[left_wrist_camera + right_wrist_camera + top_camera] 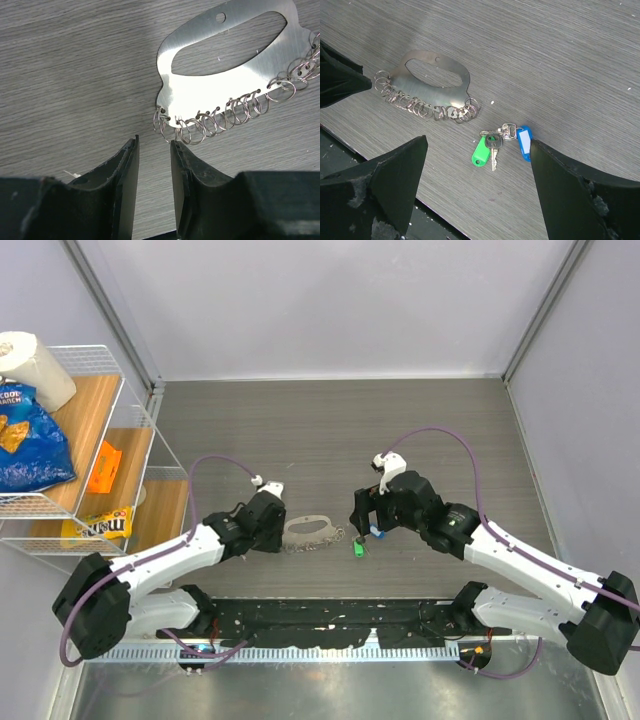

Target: Put the keys on the keyring

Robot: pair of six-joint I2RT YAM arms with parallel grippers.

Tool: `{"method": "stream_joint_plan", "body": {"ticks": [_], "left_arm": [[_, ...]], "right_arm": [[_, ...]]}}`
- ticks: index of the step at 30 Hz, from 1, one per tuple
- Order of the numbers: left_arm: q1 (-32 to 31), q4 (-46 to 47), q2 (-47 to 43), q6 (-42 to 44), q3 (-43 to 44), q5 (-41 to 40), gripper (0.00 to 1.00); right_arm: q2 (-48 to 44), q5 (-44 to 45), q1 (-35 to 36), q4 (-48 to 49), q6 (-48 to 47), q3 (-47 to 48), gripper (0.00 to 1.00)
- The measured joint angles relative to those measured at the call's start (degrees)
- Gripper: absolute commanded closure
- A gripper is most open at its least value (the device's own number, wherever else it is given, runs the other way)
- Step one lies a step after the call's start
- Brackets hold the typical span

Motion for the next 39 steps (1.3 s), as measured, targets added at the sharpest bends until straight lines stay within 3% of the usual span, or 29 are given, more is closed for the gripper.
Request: {"method": "stream_joint_plan", "body": {"ticks": [19,24,30,36,39], "left_arm": [[1.3,3.1,3.6,0.4,-0.5,0.2,0.73],[1.4,3.9,4.4,0.6,-0.5,0.7,0.80],[1.6,5.1,5.1,0.9,-0.5,1.7,1.00],[1.9,6.1,5.2,1.8,-0.5,1.9,1.00],[2.1,6.3,5.2,2.0,-0.5,1.9,0.92]], "right_arm": [[0.0,0.0,1.0,0.5,0.8,-0.2,0.11],[0.1,0.0,1.2,0.8,0.9,-0.8,0.12],[0.5,0.0,1.3,0.9,1.0,-0.9,0.12],[0.5,0.0,1.6,0.9,1.0,-0.9,0.14],[0.5,0.0,1.9,0.9,1.0,-0.9,0.13]]}}
